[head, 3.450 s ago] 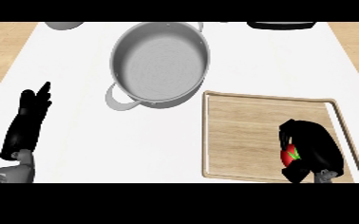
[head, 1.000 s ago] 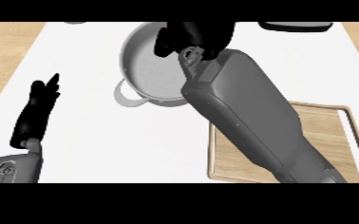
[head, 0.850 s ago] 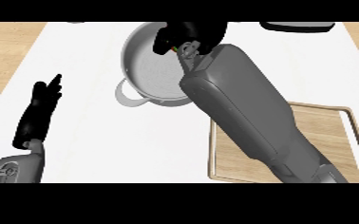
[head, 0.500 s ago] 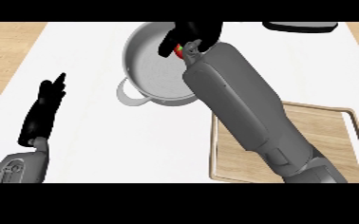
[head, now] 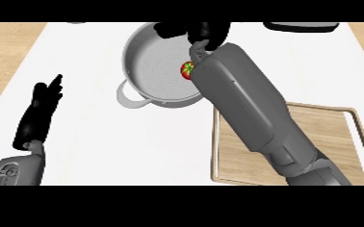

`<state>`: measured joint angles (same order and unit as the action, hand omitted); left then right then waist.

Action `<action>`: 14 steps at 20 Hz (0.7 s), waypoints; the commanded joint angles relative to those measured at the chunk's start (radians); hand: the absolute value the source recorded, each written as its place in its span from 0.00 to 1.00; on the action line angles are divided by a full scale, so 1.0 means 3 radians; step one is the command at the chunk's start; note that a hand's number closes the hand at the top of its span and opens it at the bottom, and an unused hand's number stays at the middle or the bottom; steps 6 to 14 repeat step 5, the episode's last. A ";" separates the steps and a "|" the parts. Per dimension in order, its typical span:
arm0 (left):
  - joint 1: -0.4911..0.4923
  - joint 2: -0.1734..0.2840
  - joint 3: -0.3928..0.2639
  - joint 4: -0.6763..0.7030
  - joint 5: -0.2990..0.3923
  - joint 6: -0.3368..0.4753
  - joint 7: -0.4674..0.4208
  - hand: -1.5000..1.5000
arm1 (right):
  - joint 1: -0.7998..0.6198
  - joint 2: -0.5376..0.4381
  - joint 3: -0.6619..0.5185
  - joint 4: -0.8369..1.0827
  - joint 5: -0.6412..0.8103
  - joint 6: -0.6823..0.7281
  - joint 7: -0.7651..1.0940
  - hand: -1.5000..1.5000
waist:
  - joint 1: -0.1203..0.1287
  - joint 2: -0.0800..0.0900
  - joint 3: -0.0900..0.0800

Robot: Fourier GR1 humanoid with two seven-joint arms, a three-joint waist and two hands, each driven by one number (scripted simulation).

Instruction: Pick the tomato from the tray and place it in the pot

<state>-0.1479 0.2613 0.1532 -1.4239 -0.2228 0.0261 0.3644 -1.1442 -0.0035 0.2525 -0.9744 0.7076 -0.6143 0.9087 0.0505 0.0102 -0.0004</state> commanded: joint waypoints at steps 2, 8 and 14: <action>0.0054 0.0013 0.0084 -0.0003 0.0032 0.0028 0.0044 0.50 | 0.0253 0.0011 -0.0026 -0.0101 0.0115 -0.0887 -0.0040 0.00 | -0.0102 -0.0027 0.0002; 0.0176 0.0043 0.0091 -0.0014 0.0050 -0.0038 -0.0071 0.50 | 0.0333 0.0010 -0.0188 -0.0231 0.0228 -0.0926 -0.0075 0.00 | -0.0145 -0.0037 0.0001; 0.0176 0.0043 0.0091 -0.0014 0.0050 -0.0038 -0.0071 0.50 | 0.0333 0.0010 -0.0188 -0.0231 0.0228 -0.0926 -0.0075 0.00 | -0.0145 -0.0037 0.0001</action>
